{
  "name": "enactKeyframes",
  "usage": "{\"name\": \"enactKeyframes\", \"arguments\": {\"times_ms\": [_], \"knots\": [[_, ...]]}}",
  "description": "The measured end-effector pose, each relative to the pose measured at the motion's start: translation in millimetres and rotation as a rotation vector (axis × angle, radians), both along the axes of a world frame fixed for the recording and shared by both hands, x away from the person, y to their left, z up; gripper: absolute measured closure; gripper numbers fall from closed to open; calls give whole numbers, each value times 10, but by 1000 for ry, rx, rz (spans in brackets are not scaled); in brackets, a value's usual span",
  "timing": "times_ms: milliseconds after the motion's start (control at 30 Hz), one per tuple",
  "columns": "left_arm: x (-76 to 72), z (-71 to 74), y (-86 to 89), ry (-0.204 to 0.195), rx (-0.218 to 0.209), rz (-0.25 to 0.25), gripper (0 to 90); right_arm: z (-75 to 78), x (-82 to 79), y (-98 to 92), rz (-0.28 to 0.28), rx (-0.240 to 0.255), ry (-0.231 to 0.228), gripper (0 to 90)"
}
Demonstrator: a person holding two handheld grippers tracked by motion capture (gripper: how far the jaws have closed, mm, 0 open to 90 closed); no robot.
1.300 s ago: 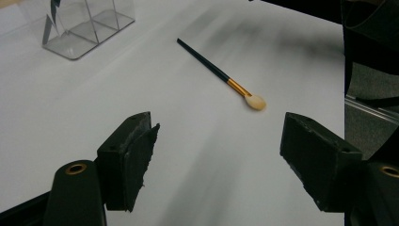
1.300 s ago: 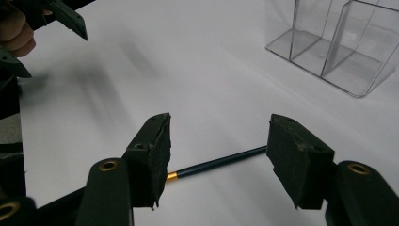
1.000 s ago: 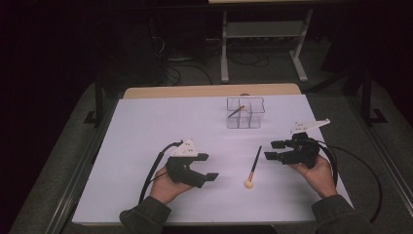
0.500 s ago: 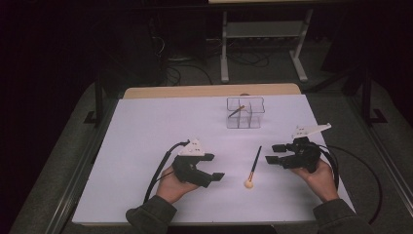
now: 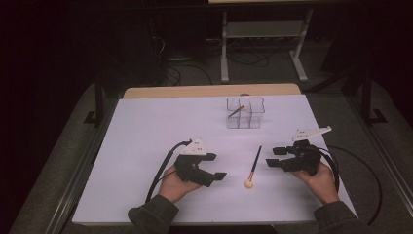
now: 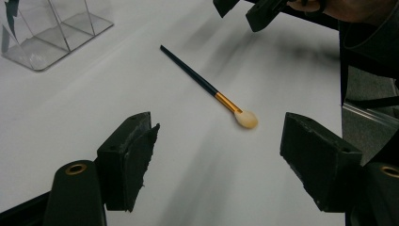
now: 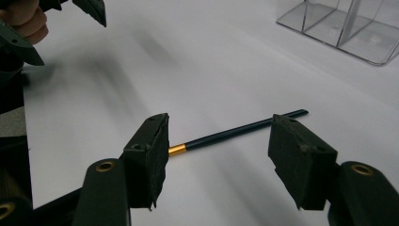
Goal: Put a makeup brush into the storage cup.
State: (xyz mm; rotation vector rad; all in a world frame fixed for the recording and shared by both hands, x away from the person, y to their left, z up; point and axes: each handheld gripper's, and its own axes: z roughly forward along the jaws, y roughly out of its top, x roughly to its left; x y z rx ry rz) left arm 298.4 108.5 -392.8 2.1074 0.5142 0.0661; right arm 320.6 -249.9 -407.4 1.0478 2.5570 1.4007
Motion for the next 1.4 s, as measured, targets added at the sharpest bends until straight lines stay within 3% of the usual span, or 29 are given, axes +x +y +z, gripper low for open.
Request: {"name": "enactKeyframes", "arguments": {"times_ms": [567,1400], "knots": [[3,10,-51,-1,-5,-2,254,-62,-46,-14,2,-9,10,363],[-21,42,26,-12,-10,11,250,-68,-44,48,40,-32,8,362]]}}
